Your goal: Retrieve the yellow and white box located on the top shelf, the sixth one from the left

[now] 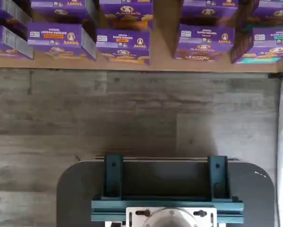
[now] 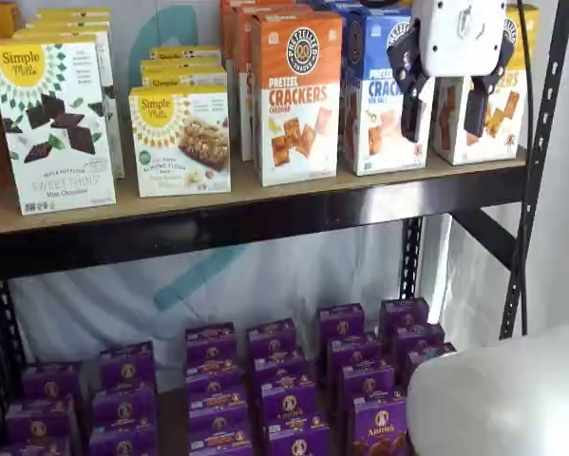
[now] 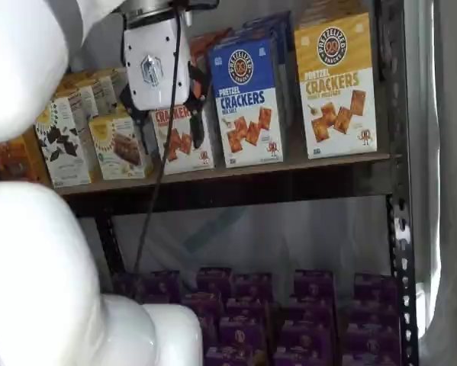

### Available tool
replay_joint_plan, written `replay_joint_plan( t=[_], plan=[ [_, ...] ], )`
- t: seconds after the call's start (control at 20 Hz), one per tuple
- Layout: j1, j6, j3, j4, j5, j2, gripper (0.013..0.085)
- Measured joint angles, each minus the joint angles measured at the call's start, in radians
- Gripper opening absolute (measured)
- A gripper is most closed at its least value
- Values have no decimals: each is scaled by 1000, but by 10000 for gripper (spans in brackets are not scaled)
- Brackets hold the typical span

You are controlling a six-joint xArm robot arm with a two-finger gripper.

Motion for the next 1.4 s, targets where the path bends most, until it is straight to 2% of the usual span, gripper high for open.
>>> replay_joint_plan(
  t=[0.1, 0.15, 0.45, 0.6, 0.75, 0.9, 1.1, 1.2, 1.4],
  plan=[
    [-58, -30, 16, 62, -23, -16, 850],
    [-67, -37, 19, 75, -29, -20, 850],
    [-75, -52, 21, 63, -51, -25, 850],
    [-105, -93, 23, 34, -97, -24, 850],
    [-176, -171, 7, 12, -139, 9, 850],
    [-261, -258, -14, 4, -185, 56, 850],
    [-351, -348, -40, -1, -256, 118, 850],
    [-397, -392, -54, 10, -297, 149, 850],
    [-465, -455, -86, 40, -347, 204, 850]
  ],
)
